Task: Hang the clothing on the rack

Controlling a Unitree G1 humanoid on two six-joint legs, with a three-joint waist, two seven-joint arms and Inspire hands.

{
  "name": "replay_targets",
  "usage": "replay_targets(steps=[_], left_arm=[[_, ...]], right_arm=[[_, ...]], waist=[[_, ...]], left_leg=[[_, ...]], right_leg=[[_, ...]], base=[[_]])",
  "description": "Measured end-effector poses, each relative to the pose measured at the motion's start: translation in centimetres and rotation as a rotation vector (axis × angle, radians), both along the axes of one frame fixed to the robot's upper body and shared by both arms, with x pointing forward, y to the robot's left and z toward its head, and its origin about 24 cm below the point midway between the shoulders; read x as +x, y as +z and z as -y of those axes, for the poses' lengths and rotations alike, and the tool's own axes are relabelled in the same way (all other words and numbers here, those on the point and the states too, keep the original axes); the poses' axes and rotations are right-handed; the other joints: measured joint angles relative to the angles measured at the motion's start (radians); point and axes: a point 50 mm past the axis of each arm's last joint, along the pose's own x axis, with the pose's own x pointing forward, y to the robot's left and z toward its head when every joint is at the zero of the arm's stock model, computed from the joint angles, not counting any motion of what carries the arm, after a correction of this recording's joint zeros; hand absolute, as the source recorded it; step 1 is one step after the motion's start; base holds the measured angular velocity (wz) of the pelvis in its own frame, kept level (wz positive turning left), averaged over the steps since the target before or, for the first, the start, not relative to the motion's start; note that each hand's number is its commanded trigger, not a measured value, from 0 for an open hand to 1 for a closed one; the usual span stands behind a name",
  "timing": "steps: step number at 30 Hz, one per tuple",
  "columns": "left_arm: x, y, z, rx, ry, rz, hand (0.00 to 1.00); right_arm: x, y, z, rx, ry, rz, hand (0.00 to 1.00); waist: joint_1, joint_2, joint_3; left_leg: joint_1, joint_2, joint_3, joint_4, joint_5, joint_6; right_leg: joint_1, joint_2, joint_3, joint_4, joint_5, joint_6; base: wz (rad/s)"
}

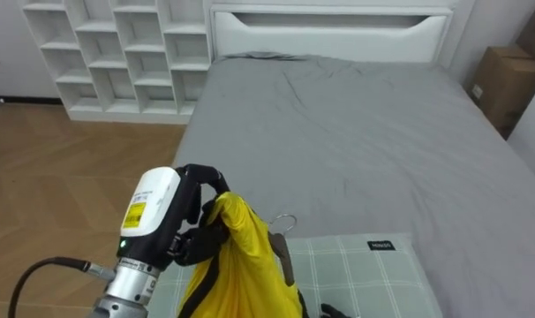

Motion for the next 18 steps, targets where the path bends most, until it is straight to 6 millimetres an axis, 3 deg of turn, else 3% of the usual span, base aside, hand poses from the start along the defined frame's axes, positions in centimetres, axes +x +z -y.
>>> replay_targets(steps=[10, 18], left_arm=[[0.0, 0.1, 0.1, -0.007, -0.002, 0.009, 1.00], [0.1, 0.2, -0.2, -0.036, 0.020, 0.010, 1.00]], right_arm=[[1.7, 1.3, -1.6, 0.018, 0.040, 0.085, 0.00], [4.7, 4.7, -2.8, -0.013, 0.145, 0.276, 0.00]], waist=[[0.005, 0.005, -0.0024], [0.023, 0.003, -0.0021]], left_leg=[[0.007, 0.003, 0.034, -0.008, 0.000, 0.000], [0.016, 0.003, 0.040, -0.008, 0.000, 0.000]], right_leg=[[-0.011, 0.007, 0.032, 0.006, 0.001, -0.002], [-0.012, 0.006, 0.031, 0.018, 0.000, -0.001]], base=[[-0.10], [-0.03]])
